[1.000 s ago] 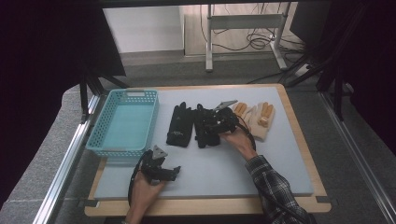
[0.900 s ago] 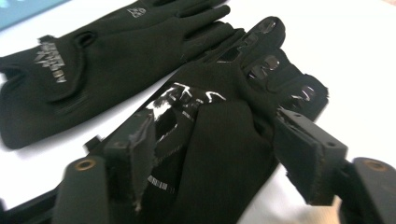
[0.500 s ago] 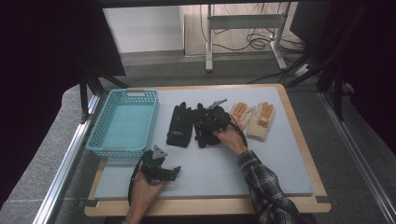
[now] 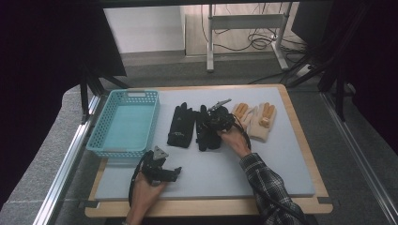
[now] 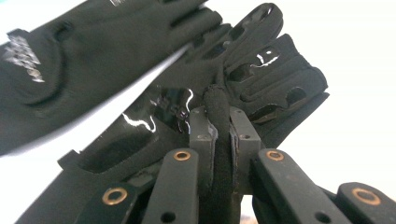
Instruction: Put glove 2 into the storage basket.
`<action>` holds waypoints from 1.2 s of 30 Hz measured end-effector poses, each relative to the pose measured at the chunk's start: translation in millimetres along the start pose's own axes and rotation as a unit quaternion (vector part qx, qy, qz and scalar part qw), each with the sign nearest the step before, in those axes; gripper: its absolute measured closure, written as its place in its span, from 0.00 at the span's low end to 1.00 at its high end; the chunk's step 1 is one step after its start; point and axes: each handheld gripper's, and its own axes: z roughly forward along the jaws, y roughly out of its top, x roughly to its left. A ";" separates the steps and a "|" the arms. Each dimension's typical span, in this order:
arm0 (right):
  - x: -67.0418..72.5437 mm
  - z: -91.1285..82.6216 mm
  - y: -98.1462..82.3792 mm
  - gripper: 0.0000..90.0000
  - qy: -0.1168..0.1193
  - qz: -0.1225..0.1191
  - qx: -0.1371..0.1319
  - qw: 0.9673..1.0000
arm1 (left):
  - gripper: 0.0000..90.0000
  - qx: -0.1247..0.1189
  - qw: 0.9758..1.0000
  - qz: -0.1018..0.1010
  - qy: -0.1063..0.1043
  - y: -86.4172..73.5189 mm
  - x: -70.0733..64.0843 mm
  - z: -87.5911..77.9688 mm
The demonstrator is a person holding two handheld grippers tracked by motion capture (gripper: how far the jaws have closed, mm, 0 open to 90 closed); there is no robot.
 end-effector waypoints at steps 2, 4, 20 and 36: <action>1.8 -8.5 1.3 0.90 0.000 -0.001 -0.007 1.000 | 0.05 0.000 1.000 0.000 0.000 0.0 0.0 0.0; 3.7 -17.1 2.5 0.90 0.003 0.000 -0.015 1.000 | 0.05 0.000 1.000 0.000 0.000 0.0 0.0 0.0; 36.9 -87.4 -11.5 0.90 0.034 -0.015 -0.058 0.998 | 0.05 0.000 1.000 0.000 0.000 0.0 0.0 0.0; 74.3 -88.5 -80.5 0.86 0.060 -0.025 -0.037 0.997 | 0.05 -0.002 1.000 -0.003 0.001 -0.1 -0.5 0.1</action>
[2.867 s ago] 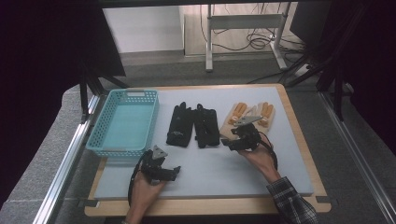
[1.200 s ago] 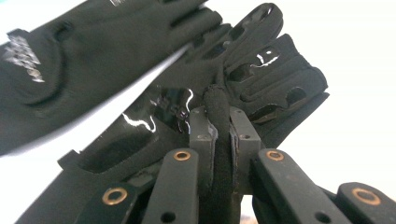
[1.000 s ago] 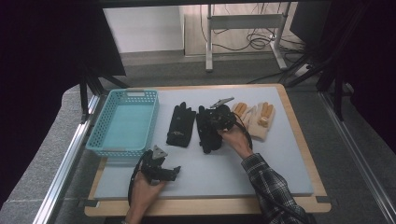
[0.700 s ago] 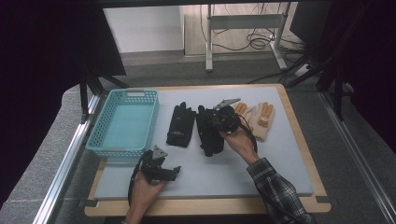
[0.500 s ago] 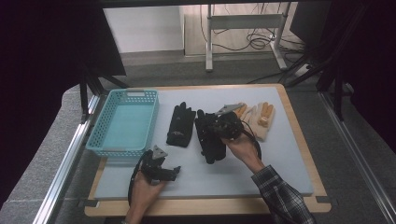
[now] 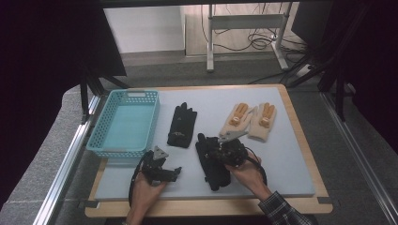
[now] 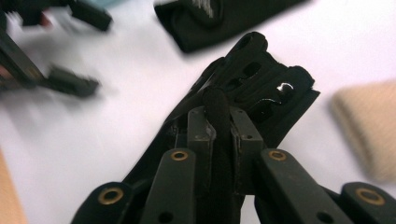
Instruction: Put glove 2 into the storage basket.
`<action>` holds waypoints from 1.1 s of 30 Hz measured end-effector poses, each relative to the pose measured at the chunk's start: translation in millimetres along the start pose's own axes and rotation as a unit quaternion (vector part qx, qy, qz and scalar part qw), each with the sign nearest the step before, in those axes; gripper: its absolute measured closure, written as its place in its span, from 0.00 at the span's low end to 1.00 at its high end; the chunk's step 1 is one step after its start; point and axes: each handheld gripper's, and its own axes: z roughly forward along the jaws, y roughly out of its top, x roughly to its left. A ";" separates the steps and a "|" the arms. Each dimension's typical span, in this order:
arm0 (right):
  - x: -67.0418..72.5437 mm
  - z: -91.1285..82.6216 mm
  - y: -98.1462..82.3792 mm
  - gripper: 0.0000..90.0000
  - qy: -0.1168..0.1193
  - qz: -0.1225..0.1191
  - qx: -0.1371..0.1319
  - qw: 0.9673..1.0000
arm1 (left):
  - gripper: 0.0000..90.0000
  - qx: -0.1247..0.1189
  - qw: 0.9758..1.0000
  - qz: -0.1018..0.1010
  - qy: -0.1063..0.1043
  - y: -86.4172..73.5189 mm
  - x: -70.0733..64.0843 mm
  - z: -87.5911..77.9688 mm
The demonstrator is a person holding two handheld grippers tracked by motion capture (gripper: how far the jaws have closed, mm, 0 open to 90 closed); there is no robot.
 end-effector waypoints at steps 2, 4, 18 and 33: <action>-1.6 4.4 -6.6 0.74 0.000 -0.002 0.008 1.000 | 0.05 0.000 1.000 0.000 0.000 0.0 0.0 0.0; -4.2 3.4 -8.9 0.62 -0.001 -0.001 0.013 1.000 | 0.05 0.000 1.000 0.000 0.000 0.0 0.0 0.0; -24.7 -31.8 -53.0 0.89 0.014 0.011 0.028 0.999 | 0.05 -0.001 1.000 -0.001 0.000 0.0 -0.2 0.1; 0.9 -23.2 -66.5 0.89 0.049 -0.014 0.024 0.998 | 0.06 -0.001 1.000 0.000 0.000 -0.1 -0.2 0.1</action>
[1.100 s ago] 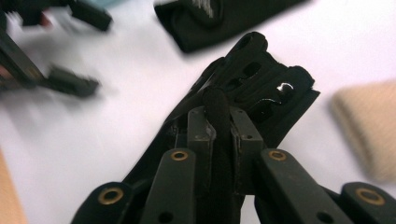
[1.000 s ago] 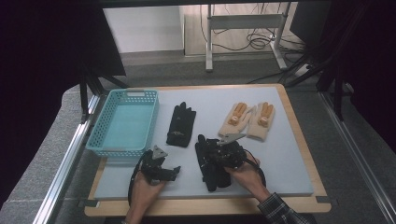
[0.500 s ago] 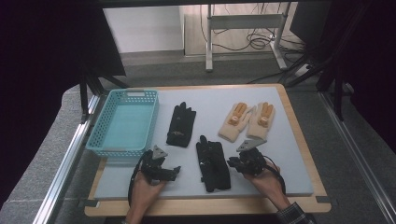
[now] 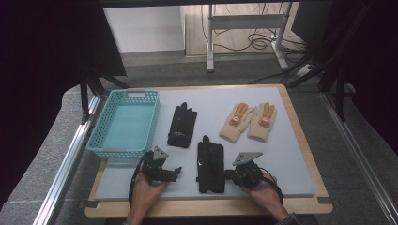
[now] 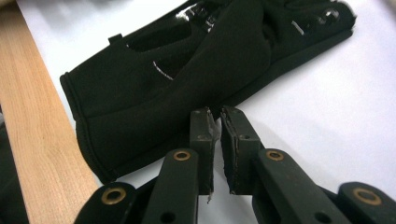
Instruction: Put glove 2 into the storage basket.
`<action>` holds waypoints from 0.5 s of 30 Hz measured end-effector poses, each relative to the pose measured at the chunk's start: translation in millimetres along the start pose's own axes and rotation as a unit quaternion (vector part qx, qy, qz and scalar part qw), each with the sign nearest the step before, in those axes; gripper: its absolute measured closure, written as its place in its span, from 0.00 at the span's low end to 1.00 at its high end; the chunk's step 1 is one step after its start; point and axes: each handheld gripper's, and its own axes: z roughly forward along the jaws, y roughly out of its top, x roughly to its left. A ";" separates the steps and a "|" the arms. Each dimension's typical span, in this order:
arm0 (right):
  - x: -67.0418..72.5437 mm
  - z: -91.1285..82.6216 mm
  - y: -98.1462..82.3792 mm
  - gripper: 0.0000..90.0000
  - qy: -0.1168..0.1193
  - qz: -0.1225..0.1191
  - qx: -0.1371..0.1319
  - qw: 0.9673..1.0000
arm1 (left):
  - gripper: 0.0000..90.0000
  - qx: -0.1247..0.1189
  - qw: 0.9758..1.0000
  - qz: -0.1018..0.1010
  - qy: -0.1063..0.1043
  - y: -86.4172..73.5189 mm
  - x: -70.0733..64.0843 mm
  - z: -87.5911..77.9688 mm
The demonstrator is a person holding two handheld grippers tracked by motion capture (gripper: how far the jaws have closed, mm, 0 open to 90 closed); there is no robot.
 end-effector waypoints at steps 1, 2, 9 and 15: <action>-2.1 -1.1 1.3 0.88 -0.002 0.002 -0.005 1.000 | 0.06 0.000 1.000 0.000 0.000 0.0 0.0 0.0; -4.4 -2.6 2.7 0.85 -0.007 0.004 -0.009 1.000 | 0.06 0.000 1.000 0.000 0.000 0.0 0.0 0.0; -19.8 -4.4 26.4 0.65 -0.024 0.003 -0.038 0.999 | 0.05 0.001 1.000 0.000 0.000 0.0 0.1 -0.1; -33.8 11.3 59.3 0.56 -0.018 0.009 -0.055 0.998 | 0.06 0.003 1.000 0.003 0.000 0.1 0.5 -0.3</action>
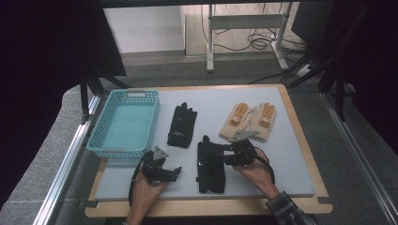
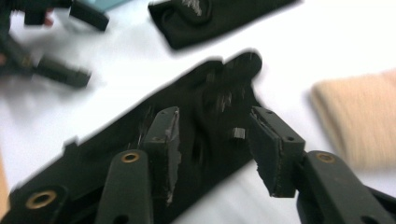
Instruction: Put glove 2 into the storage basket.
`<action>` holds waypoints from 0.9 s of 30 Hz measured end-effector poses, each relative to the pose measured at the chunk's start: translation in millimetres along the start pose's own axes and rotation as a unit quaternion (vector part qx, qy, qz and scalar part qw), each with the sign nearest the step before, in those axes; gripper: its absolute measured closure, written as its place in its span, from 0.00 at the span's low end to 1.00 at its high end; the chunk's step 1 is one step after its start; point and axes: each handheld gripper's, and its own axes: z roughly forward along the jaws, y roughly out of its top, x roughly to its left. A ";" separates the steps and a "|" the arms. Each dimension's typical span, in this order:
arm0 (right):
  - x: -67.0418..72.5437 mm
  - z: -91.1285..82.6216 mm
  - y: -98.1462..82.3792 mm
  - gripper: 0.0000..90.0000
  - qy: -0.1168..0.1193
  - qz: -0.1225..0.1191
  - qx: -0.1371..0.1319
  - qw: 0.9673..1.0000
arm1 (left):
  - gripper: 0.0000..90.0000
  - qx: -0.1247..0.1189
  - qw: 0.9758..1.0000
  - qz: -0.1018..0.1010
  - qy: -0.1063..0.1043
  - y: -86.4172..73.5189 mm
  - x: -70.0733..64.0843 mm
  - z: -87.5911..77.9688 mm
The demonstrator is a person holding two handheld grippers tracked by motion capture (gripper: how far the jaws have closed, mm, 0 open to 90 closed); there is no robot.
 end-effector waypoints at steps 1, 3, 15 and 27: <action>-1.7 4.4 4.9 0.55 -0.002 0.000 -0.003 1.000 | 0.06 0.000 1.000 0.000 0.000 0.0 -0.1 0.0; -5.9 13.2 14.1 0.53 -0.002 0.000 -0.005 1.000 | 0.06 0.000 1.000 -0.001 0.000 -0.1 -0.1 0.0; -21.9 69.5 56.0 0.54 0.010 -0.009 0.010 1.000 | 0.06 0.000 1.000 -0.001 -0.001 0.0 0.1 0.0; -26.5 121.5 85.9 0.52 0.008 -0.010 0.020 1.000 | 0.06 0.000 1.000 -0.001 -0.001 -0.1 0.1 0.1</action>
